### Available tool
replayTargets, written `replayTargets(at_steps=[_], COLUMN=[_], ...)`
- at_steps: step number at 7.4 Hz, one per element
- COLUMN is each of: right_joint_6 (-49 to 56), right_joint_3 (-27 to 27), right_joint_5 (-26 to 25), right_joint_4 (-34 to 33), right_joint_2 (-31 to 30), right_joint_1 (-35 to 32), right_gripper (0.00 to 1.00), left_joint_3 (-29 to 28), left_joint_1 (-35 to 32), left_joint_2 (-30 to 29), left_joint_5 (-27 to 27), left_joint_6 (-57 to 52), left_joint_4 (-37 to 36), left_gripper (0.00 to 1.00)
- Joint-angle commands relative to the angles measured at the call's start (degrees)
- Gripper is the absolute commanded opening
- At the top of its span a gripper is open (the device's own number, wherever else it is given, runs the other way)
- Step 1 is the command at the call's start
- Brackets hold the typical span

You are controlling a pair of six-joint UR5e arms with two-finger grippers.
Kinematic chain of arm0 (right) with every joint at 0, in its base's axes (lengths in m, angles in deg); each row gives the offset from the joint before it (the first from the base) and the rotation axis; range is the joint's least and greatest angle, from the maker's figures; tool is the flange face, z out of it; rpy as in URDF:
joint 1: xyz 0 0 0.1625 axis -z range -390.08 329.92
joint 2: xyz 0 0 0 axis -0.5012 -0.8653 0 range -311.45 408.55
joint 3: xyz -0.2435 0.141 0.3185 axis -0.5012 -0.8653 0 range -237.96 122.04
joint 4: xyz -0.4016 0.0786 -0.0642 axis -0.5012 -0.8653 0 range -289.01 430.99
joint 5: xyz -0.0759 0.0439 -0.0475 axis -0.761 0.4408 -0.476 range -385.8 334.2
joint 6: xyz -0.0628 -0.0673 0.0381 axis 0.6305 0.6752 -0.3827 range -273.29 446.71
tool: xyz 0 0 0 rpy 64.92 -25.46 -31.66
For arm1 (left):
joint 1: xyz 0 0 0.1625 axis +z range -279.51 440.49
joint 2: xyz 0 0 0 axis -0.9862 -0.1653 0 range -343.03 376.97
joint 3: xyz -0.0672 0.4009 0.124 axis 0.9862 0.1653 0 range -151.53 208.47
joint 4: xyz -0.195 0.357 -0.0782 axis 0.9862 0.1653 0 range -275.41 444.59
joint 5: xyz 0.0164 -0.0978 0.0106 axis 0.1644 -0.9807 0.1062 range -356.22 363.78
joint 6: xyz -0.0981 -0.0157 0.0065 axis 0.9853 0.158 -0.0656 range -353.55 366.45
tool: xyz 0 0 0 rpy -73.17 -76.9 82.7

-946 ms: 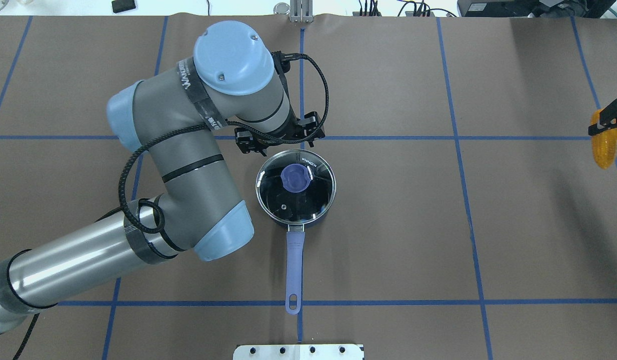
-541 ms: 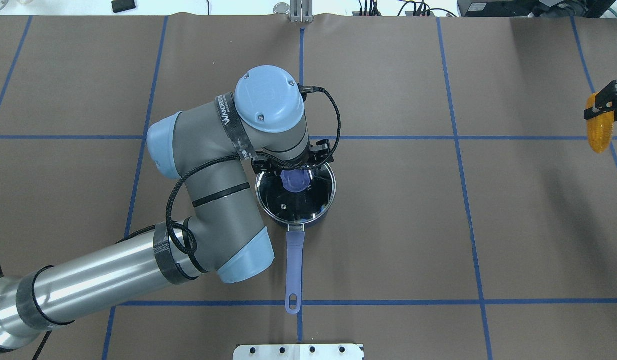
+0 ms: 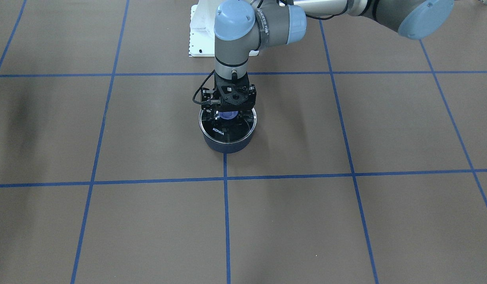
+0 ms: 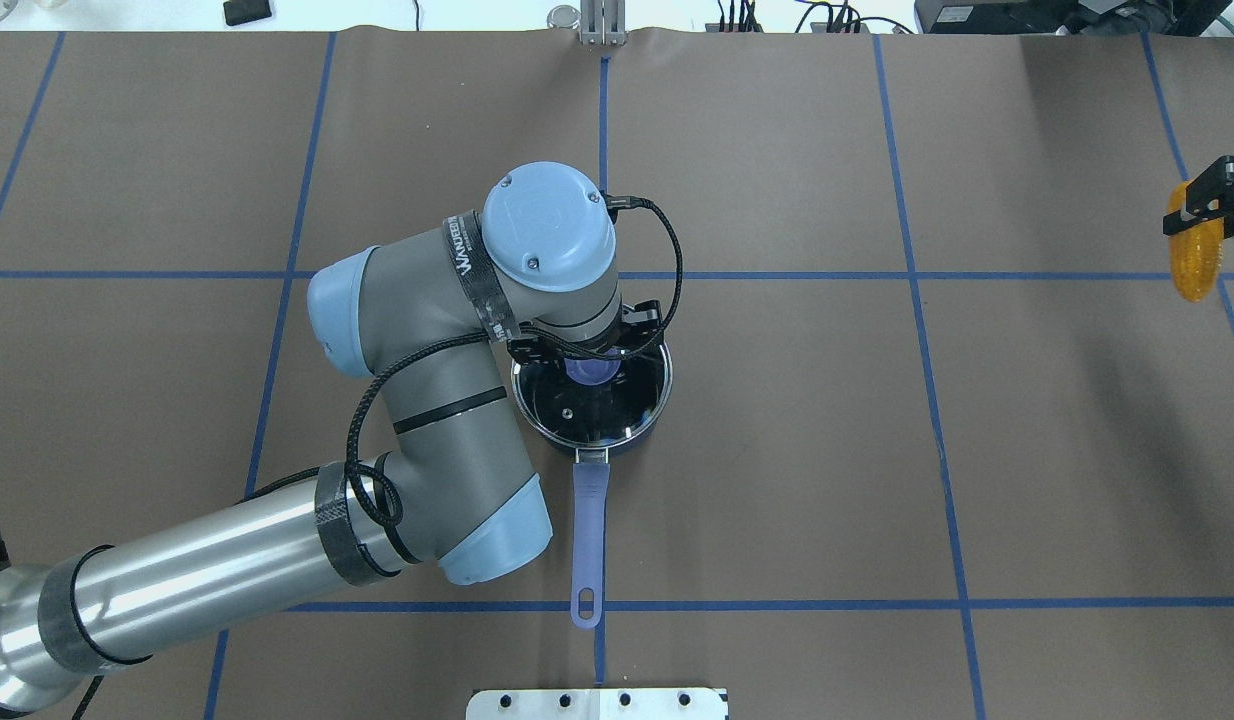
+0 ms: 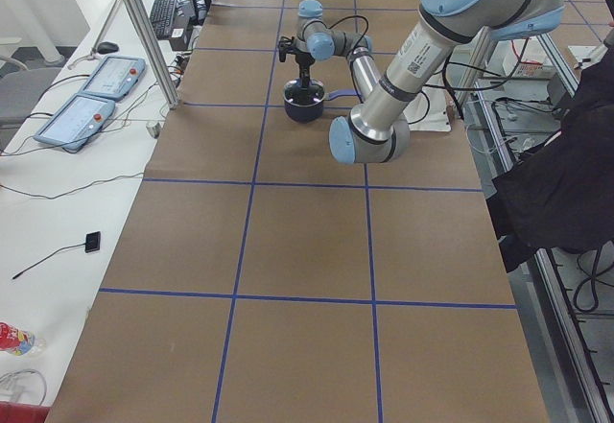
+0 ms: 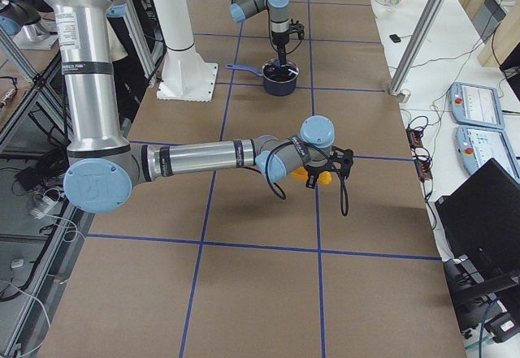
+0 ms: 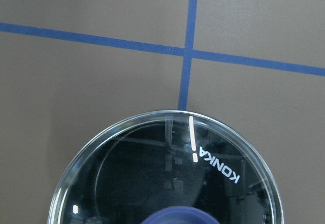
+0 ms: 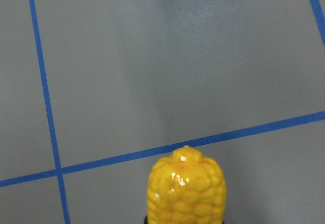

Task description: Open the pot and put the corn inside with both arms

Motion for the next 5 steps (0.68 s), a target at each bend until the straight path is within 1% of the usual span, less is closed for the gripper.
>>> replayTargets(at_steps=[1,2,3,4,5], right_joint_6=[0.0,0.0,0.0,0.0,0.0], right_joint_3=[-0.2,-0.1,-0.1,0.2,0.4], right_joint_5=[0.0,-0.1,-0.3,-0.2,-0.1], right_joint_4=[0.0,0.0,-0.3,-1.0,-1.3], right_joint_2=[0.3,0.3,0.2,0.3,0.6], right_joint_1=[0.0,0.0,-0.2,-0.3,-0.3], right_gripper=[0.23,0.24,0.25,0.25,0.25], left_joint_3=[0.0,0.0,0.1,0.2,0.5], left_joint_1=[0.1,0.0,0.0,0.0,0.0], left_joint_2=[0.0,0.0,0.1,0.1,0.0], left_joint_5=[-0.1,-0.2,-0.1,-0.2,-0.2], left_joint_6=[-0.1,-0.1,-0.2,-0.5,-0.8], left_joint_4=[0.1,0.1,0.0,0.0,-0.1], left_gripper=[0.69,0.64,0.62,0.56,0.55])
